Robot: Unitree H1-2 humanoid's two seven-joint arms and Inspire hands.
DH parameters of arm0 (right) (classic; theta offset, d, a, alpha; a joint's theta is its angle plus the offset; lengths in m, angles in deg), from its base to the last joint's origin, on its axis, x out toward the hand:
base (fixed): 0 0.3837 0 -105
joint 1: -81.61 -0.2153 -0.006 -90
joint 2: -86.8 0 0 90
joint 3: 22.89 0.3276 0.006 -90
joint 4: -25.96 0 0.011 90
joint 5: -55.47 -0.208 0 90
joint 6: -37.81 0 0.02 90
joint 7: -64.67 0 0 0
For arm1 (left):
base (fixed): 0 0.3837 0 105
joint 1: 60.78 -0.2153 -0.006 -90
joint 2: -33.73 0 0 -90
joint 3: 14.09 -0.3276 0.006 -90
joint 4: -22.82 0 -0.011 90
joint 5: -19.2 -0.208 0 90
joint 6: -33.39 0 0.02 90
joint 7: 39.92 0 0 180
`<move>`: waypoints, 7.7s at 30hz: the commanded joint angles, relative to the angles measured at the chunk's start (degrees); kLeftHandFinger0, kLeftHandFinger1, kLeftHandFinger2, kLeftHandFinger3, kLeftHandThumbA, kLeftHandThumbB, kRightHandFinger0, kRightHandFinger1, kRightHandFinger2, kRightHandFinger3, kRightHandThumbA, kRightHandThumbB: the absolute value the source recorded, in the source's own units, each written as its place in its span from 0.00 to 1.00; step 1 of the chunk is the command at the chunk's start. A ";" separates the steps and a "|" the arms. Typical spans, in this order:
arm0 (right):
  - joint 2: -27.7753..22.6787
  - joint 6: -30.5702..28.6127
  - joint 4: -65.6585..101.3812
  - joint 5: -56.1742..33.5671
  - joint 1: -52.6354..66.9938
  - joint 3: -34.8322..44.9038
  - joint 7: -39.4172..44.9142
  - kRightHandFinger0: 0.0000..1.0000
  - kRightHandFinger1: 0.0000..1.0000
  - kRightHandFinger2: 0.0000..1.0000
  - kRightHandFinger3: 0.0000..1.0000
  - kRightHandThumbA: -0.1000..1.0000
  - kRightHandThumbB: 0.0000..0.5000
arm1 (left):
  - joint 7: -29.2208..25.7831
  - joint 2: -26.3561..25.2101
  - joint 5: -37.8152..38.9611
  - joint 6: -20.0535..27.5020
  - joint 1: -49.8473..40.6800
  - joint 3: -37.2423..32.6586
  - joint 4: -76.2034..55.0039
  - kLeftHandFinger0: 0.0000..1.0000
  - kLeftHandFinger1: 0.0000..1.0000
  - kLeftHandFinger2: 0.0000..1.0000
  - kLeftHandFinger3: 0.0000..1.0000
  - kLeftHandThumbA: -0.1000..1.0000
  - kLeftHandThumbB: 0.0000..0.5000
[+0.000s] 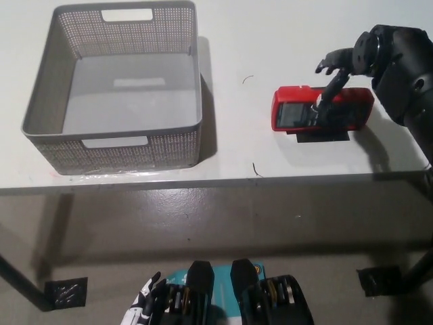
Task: Use the right hand to pick up a multimeter on the right side and put it into a container on the left side
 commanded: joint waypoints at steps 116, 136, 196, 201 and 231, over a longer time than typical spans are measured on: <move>25.53 4.53 18.33 -54.99 -4.74 44.49 -29.03 0.00 0.42 0.83 0.80 0.00 0.25 | 2.66 -1.25 1.90 2.35 -1.95 -3.73 -0.65 1.00 1.00 1.00 1.00 1.00 0.42; 26.32 -11.19 0.15 -37.65 -6.36 24.26 -42.10 0.00 0.40 0.74 0.79 0.00 0.26 | 3.39 -1.87 0.63 2.35 -1.89 -5.06 -1.56 1.00 1.00 1.00 1.00 1.00 0.52; 9.78 -11.39 113.14 -51.80 65.86 30.62 -28.20 1.00 1.00 1.00 1.00 1.00 0.92 | 1.63 -1.43 0.13 2.35 6.09 -3.10 -0.31 1.00 1.00 1.00 1.00 1.00 0.46; 10.12 -17.10 108.29 -46.17 75.48 26.74 -25.99 1.00 1.00 1.00 1.00 1.00 0.93 | 1.53 -1.37 0.30 2.35 7.52 -2.87 0.05 1.00 1.00 1.00 1.00 1.00 0.46; 3.36 -18.76 65.62 -31.72 73.79 21.71 -25.57 1.00 1.00 1.00 1.00 1.00 0.62 | 1.41 -0.63 -1.17 2.35 13.18 -1.14 1.80 1.00 1.00 1.00 1.00 1.00 0.48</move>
